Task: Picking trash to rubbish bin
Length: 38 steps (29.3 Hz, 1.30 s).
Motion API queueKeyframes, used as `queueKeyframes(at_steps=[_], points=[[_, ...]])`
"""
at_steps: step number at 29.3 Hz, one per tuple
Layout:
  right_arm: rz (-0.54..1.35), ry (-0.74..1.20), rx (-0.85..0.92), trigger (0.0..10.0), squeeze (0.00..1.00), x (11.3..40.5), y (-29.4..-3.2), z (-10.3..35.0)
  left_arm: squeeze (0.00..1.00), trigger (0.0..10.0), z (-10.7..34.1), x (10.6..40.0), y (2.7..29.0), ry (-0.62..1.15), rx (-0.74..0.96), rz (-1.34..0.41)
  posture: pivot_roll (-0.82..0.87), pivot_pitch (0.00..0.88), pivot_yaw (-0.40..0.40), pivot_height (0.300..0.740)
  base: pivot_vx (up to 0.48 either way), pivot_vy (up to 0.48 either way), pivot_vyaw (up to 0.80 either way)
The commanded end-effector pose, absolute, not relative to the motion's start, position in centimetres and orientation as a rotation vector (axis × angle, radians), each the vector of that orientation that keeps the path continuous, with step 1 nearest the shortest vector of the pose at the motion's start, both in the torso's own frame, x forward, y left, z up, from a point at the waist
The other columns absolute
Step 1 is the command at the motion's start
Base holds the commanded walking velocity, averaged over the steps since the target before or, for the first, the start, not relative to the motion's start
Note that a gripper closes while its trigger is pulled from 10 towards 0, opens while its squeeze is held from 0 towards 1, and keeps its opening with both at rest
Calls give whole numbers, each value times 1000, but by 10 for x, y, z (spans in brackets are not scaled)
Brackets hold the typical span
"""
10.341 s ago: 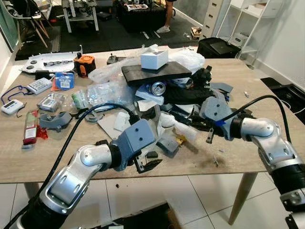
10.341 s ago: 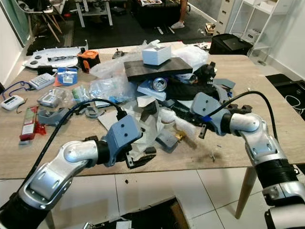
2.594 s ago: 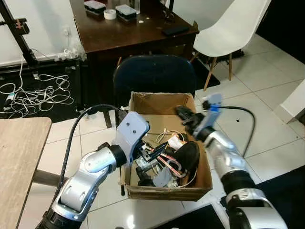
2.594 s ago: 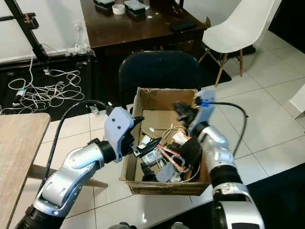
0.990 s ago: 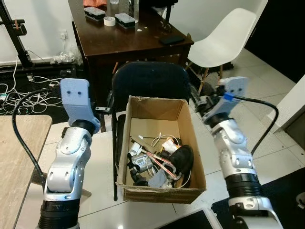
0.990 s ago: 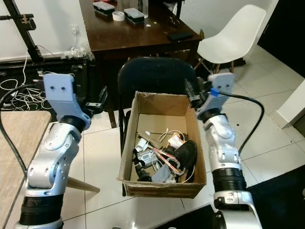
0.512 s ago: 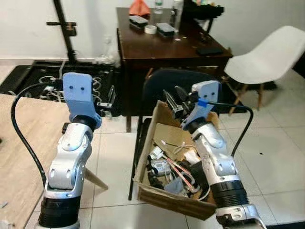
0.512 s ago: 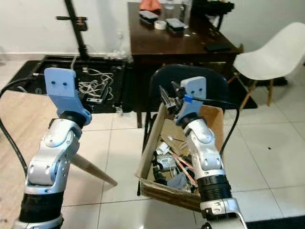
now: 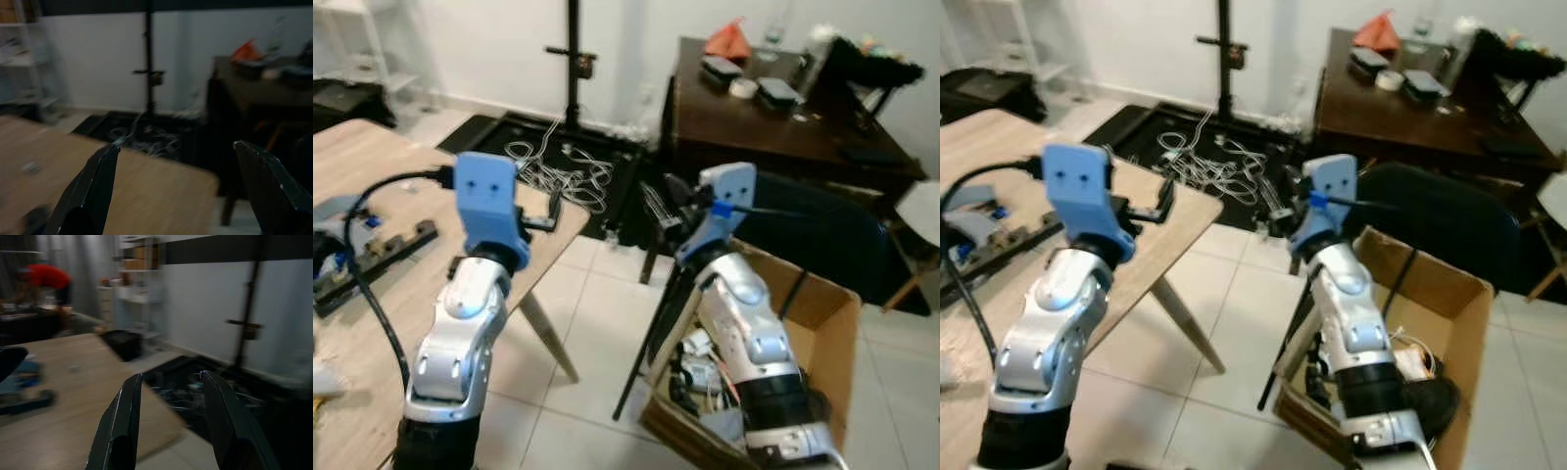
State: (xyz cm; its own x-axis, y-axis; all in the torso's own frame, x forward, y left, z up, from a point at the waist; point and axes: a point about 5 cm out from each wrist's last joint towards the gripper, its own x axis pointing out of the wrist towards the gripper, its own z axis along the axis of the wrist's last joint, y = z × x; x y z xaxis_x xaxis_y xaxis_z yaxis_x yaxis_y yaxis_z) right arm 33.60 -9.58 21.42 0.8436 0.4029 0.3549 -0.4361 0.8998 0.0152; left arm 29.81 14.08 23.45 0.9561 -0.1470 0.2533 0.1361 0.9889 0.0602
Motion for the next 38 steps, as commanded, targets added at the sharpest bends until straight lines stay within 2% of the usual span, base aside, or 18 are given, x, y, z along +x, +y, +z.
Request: queueKeyframes(at_steps=[1, 31, 38], points=[[427, -333, 105, 10000, 0, 335, -100, 210, 0, 10000, 234, 297, 137, -251, 55, -165, 220, 30, -50, 740, 0, 0, 800], [437, -295, 119, 10000, 0, 331, -98, 207, 0, 10000, 231, 293, 133, -220, 55, -190, 224, 35, -55, 740, 0, 0, 800], [417, -297, 132, 10000, 0, 334, -104, 210, 0, 10000, 225, 296, 137, -180, 81, -146, 218, 34, -55, 740, 0, 0, 800]])
